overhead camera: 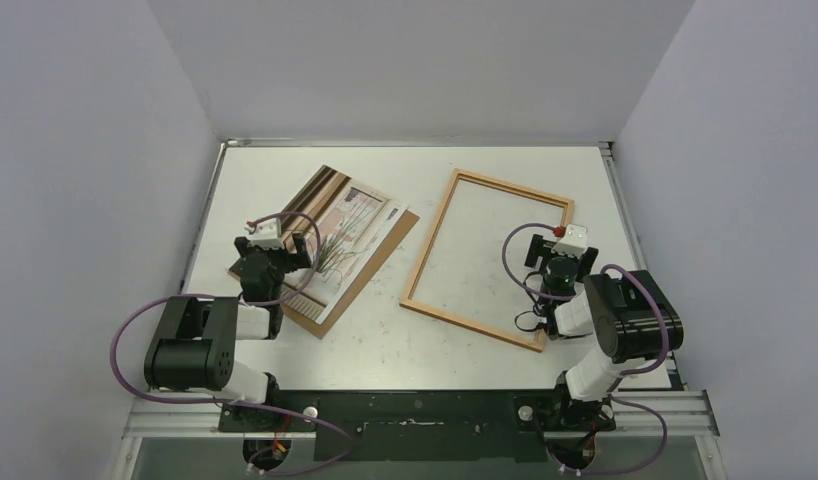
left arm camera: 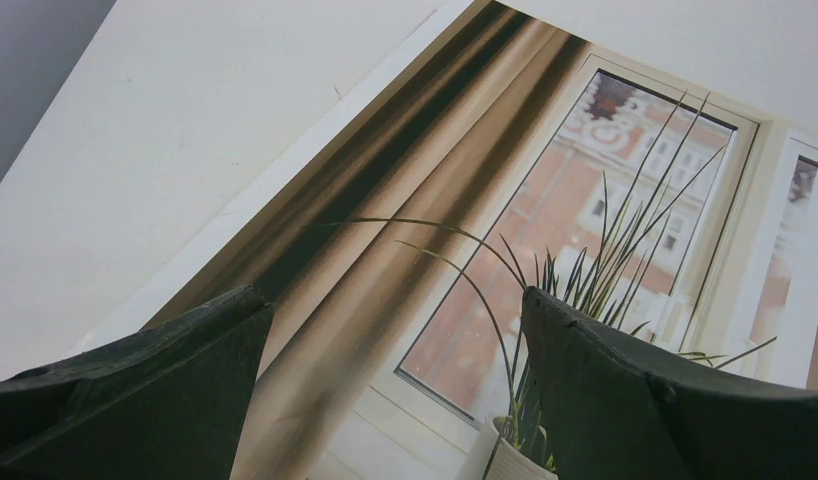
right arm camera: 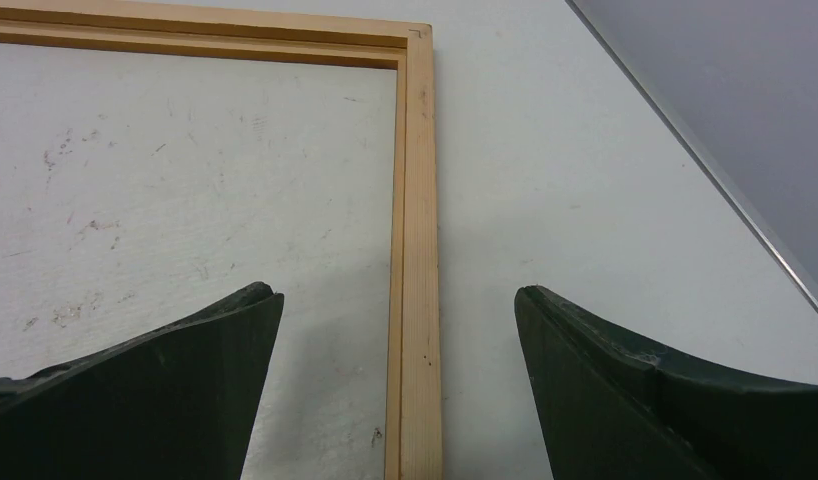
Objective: Put the photo into the frame
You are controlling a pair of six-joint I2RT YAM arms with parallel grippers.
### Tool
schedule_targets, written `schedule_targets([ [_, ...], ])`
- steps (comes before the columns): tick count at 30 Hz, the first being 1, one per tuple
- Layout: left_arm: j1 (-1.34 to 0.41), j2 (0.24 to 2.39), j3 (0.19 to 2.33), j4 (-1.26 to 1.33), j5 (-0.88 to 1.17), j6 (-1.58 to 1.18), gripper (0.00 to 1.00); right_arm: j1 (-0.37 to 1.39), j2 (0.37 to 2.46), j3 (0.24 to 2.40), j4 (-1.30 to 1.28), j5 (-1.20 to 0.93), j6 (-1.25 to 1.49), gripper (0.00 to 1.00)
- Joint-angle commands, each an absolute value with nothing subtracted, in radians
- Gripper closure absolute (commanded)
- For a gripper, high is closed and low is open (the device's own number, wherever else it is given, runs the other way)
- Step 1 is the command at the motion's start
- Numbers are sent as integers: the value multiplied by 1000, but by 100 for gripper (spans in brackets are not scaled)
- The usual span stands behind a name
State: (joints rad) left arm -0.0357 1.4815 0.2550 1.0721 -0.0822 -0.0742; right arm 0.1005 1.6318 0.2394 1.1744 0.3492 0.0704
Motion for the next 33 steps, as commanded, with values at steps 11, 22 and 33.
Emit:
schedule_targets([
  [11,-12,1461,269,1079,-42,-85,4,104,1615,243,1234,331,76,10],
  [22,84,1439,880,84,32,21,4,141,1463,494,643,528,188,10],
  [33,208,1665,1291,-390,174,76,4,123,1566,936,77,24,655,10],
])
